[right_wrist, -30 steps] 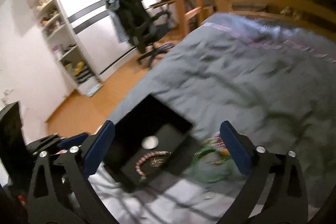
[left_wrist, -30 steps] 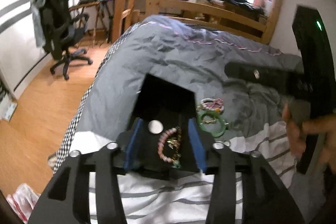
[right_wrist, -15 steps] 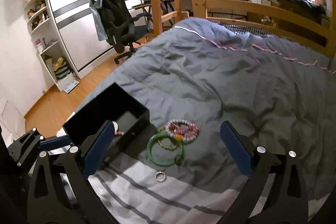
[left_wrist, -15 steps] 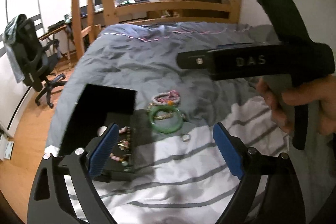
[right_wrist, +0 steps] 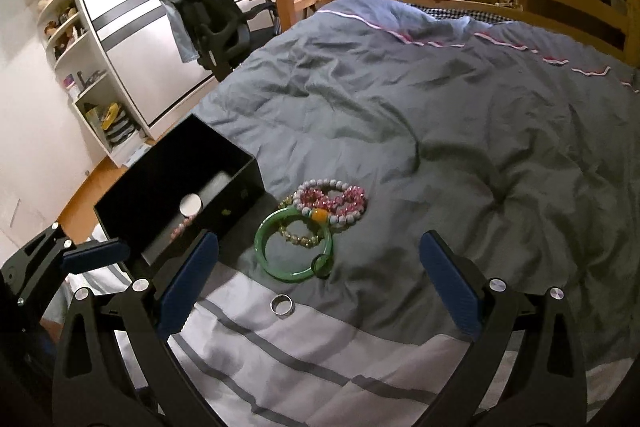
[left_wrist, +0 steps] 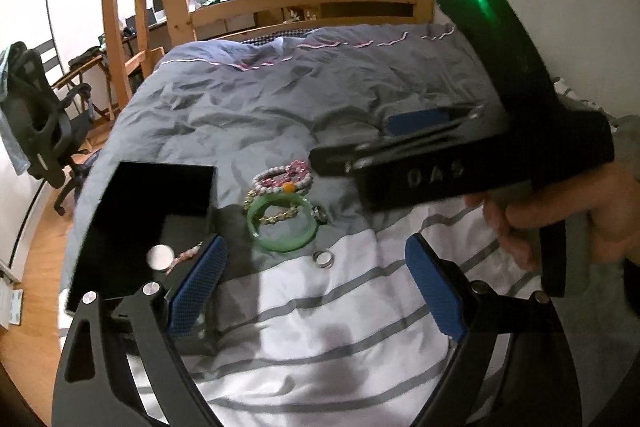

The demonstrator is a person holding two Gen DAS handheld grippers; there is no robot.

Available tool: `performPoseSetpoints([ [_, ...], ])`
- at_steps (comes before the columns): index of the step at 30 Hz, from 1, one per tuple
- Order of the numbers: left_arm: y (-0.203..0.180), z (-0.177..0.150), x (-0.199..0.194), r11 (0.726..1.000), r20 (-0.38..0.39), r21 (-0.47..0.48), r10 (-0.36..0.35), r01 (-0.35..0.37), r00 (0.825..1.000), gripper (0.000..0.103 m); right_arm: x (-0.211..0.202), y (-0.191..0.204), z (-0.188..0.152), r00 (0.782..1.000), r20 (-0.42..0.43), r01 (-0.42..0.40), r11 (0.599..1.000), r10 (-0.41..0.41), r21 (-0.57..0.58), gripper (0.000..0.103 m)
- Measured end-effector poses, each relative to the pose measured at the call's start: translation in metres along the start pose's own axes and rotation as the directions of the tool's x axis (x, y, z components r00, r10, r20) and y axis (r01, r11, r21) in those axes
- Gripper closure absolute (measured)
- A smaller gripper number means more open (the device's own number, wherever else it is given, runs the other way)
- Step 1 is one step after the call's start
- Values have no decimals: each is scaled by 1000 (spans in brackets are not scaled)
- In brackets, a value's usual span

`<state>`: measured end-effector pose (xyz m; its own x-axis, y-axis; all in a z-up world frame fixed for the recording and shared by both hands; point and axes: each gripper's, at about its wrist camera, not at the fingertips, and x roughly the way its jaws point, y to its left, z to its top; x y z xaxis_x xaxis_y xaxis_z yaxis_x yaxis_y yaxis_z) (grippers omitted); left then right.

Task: Organize jewelry
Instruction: 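Lower the left gripper onto the silver ring and close on it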

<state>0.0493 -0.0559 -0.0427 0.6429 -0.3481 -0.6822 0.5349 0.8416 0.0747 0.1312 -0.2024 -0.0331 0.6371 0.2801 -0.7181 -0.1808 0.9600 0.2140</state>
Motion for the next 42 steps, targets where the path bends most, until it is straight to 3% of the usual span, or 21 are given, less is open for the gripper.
performPoseSetpoints([
  [4,-6,-7,15,999,-16,-3,-35,35,999,14,5,-4,-9,1000,7,-23,1000,23,-14,4],
  [10,-17,-15,42,998,-106,29,-49,52,993,14,18,-21,-23,999,-1,-49,999,49,14,8],
  [12,-20,-18,48,998,-118,46,-25,31,993,14,23,-25,-25,998,-9,-61,998,61,25,26],
  [14,-20,-21,55,999,-134,47,-21,27,991,15,31,-29,-26,997,-28,-76,997,77,30,37],
  [15,-19,-21,57,998,-139,42,-32,38,990,20,32,-29,-27,996,-31,-82,996,83,29,47],
  [16,-17,-22,61,998,-150,35,-46,52,988,30,36,-30,-28,994,-37,-99,995,100,28,52],
  [18,-13,-24,68,997,-169,18,-73,77,983,39,41,-30,-31,993,-53,-108,994,109,16,61],
  [22,-11,-25,75,997,-167,8,-72,75,983,39,51,-25,-37,990,-81,-116,993,113,-32,64],
  [27,-4,-23,86,1000,-159,-19,-6,3,987,39,61,-20,-35,987,-79,-146,988,142,-47,70],
  [31,0,-24,103,999,-211,-33,0,-7,978,60,69,-17,-36,984,-91,-156,986,150,-61,73],
  [35,-1,-26,107,1000,-219,-25,0,-5,976,60,79,-10,-36,985,-103,-150,984,140,-95,73],
  [37,0,-26,108,999,-221,-32,-4,-3,975,69,84,-9,-37,986,-109,-137,986,126,-95,75],
  [39,3,-26,108,999,-227,-52,-19,7,974,78,83,-13,-38,987,-102,-131,988,123,-77,86],
  [42,7,-25,107,997,-226,-73,-36,20,973,83,81,-23,-37,987,-86,-136,990,133,-31,92],
])
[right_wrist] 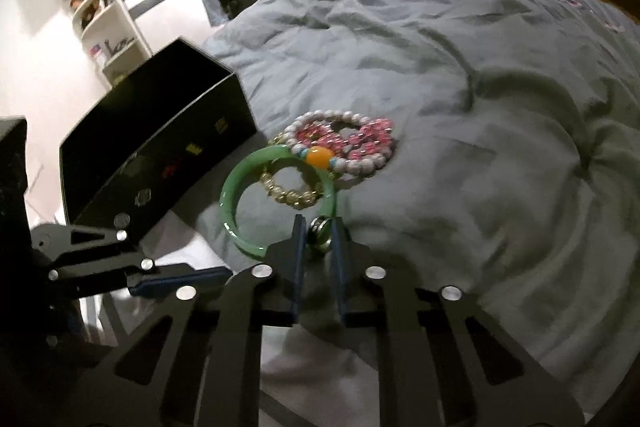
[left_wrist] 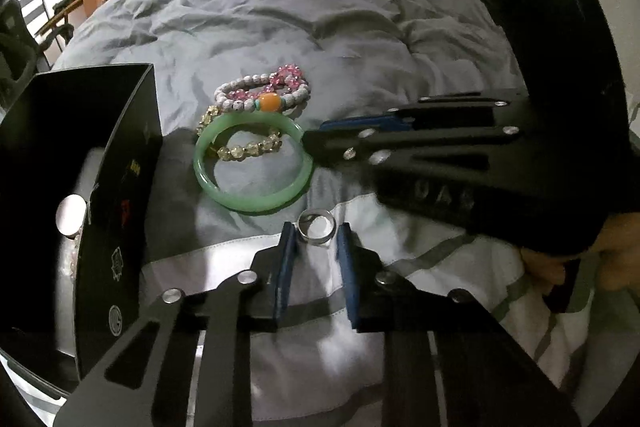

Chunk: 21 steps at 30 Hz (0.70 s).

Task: Organize jewelry
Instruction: 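Lower the left gripper onto the silver ring and close on it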

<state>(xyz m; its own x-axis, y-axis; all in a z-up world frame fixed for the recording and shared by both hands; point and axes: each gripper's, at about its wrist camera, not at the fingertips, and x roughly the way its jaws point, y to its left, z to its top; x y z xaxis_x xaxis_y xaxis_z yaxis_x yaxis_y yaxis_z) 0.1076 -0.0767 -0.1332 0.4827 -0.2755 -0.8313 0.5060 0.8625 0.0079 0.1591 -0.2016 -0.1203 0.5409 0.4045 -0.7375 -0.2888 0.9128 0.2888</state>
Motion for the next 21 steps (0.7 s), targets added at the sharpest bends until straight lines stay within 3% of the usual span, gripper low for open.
performPoseSetpoints([
  [2,0,0,-1,1000,0,4,4,-4,1000,84,-2,-5,0,1000,11,4,1000,-5,28,94],
  [5,-1,-1,-1,1000,-5,9,-12,12,1000,98,-3,-6,0,1000,15,9,999,-10,35,95],
  [12,-1,0,-5,1000,4,-3,-20,20,1000,98,-4,-8,-1,1000,11,3,999,-4,49,95],
  [14,-2,1,-7,1000,23,2,0,0,1000,86,-1,-7,-2,1000,0,8,999,-8,40,94],
  [16,-4,2,-10,999,50,8,52,-52,997,46,1,-6,-2,1000,-5,11,999,-11,35,94],
  [17,-5,3,-12,997,72,13,79,-80,994,40,2,-7,-2,1000,-6,10,999,-10,36,94],
  [21,-7,9,-9,993,88,29,114,-117,990,39,5,-10,-4,1000,-14,9,999,-8,46,94],
])
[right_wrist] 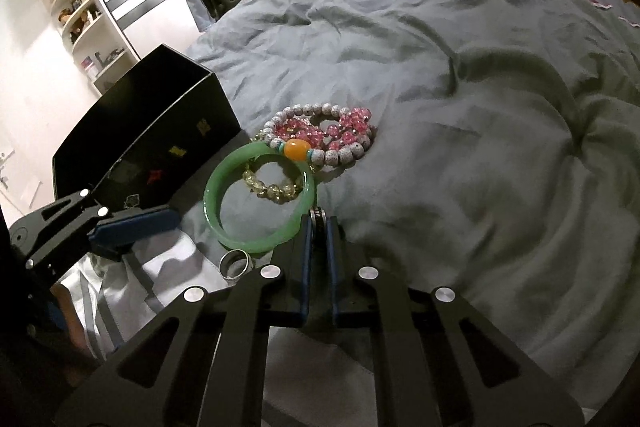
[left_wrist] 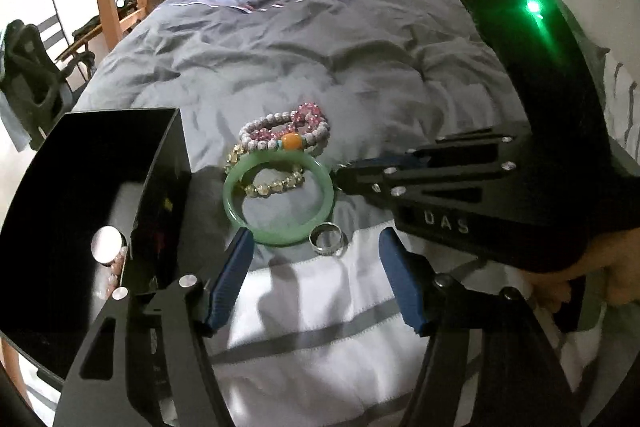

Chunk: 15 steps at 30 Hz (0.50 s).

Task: Organize jewelry
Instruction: 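Lower the left gripper onto the silver ring and close on it, then carry the silver ring into the black box and release it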

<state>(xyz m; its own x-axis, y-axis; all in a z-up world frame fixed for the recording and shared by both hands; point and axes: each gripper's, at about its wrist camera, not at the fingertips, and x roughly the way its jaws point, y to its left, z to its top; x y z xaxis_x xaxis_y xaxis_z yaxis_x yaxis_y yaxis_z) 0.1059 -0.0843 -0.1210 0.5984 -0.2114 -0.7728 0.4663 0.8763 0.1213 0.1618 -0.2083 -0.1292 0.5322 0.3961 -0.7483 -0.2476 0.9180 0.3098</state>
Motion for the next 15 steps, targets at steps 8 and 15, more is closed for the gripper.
performPoseSetpoints([
  [8,14,4,18,997,-68,-64,-41,37,997,72,2,-1,-1,1000,1,-1,1000,1,6,94],
  [15,14,2,17,995,-81,-75,-74,68,994,84,0,-1,-1,1000,14,-8,1000,8,11,95],
])
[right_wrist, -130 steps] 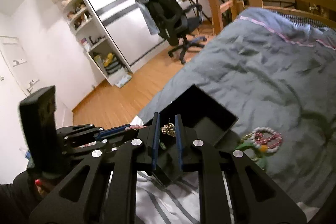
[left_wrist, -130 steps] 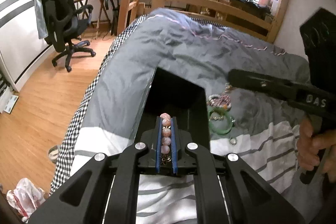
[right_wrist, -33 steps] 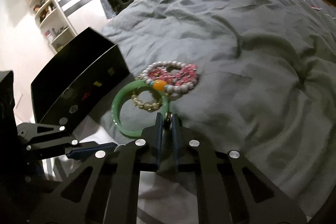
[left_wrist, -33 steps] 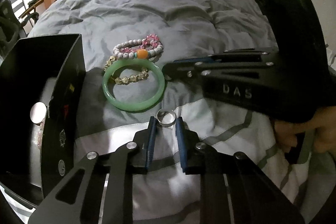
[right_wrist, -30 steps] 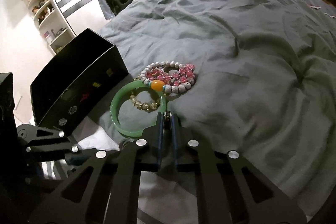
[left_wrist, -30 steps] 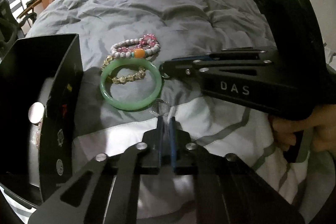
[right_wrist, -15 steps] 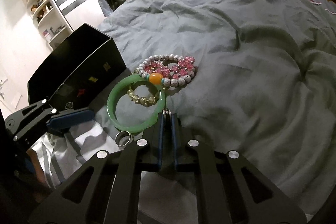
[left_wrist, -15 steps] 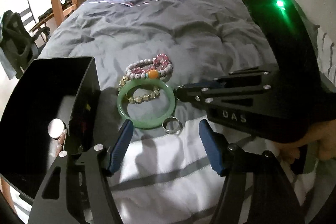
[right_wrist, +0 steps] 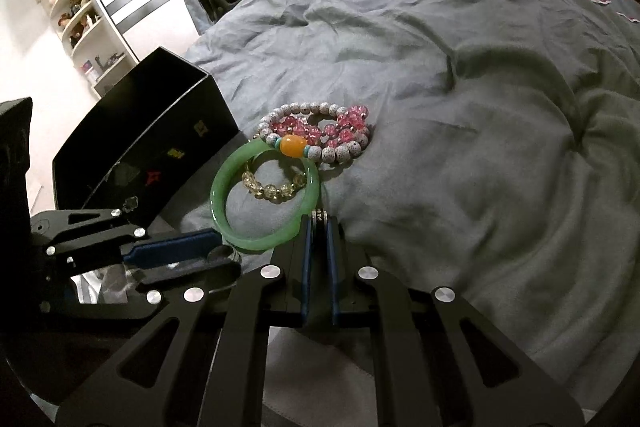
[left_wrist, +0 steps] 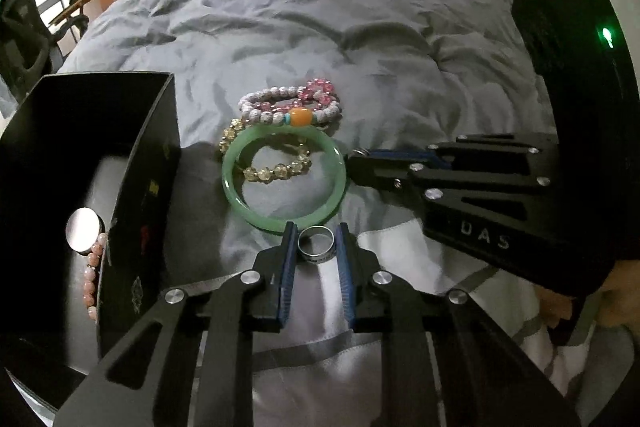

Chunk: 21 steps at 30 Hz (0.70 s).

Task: Organize jewelry
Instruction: 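Carry the silver ring into the black box and release it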

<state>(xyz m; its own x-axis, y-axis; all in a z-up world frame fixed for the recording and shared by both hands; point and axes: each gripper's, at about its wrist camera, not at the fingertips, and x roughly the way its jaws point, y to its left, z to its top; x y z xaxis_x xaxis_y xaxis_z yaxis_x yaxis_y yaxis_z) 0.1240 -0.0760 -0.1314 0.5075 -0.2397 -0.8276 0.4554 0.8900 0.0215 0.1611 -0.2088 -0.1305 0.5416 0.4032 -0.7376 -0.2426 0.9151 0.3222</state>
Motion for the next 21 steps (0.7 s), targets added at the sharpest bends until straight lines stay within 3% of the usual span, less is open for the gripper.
performPoseSetpoints([
  [11,2,9,-37,999,70,-18,-25,26,997,84,-27,9,5,993,115,22,999,-18,-36,95],
  [16,4,7,-43,999,70,-22,-22,24,997,84,-20,10,6,995,80,67,997,-64,-44,95],
  [18,2,6,-42,1000,65,-14,-22,23,998,84,-11,12,6,997,49,70,995,-67,-64,87],
  [21,-1,5,-41,1000,62,1,-23,23,998,84,2,13,5,994,21,111,990,-109,-87,86],
])
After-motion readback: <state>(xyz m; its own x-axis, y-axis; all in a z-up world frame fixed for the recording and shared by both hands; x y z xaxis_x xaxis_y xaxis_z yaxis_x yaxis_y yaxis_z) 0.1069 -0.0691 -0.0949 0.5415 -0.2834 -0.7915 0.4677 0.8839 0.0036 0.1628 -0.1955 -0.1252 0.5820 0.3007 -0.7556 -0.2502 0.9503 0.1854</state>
